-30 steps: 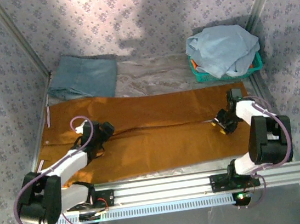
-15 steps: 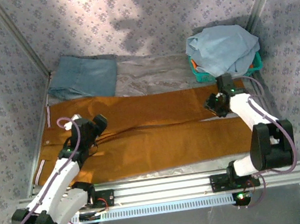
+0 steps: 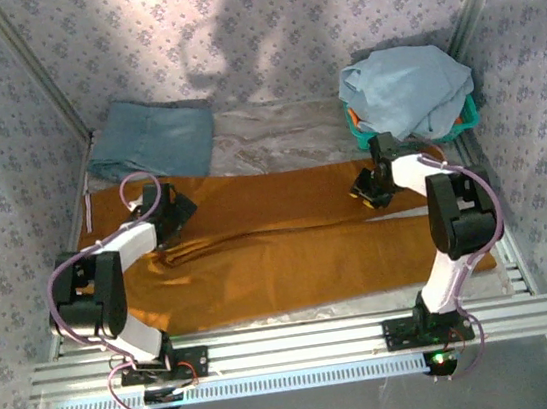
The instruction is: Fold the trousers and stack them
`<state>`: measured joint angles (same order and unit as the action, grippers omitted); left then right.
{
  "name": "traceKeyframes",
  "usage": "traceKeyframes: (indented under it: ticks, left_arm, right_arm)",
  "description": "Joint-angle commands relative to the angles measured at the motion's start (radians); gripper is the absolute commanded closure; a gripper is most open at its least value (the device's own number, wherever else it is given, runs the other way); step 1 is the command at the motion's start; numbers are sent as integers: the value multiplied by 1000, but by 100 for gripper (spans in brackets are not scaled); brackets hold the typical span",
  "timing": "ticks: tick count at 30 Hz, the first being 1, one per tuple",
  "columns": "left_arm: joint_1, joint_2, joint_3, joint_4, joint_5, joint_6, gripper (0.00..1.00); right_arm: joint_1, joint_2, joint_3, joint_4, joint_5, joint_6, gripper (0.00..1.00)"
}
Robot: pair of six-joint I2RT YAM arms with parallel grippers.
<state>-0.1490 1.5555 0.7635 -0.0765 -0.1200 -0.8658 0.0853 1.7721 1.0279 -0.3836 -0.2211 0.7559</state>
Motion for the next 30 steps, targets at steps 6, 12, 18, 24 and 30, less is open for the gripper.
traceKeyframes:
  ticks: [6,12,18,24,30]
  left_arm:
    - [37,29,-29,-4,-23,-23,0]
    - [40,-27,13,-47,-3,25,0]
    - [56,-207,94,-255,-76,91,0]
    - [61,-362,23,-344,-81,79,0]
    - [60,-388,-146,-263,5,33,0]
  right_arm:
    - [-89,-84,-172,1,3,19,60]
    - [-79,-114,-137,-14,-12,14,59]
    - [-24,-217,-72,-70,13,-9,59]
    - [115,-306,-49,-101,36,-28,57]
    - [290,-214,-38,-63,-20,-9,57]
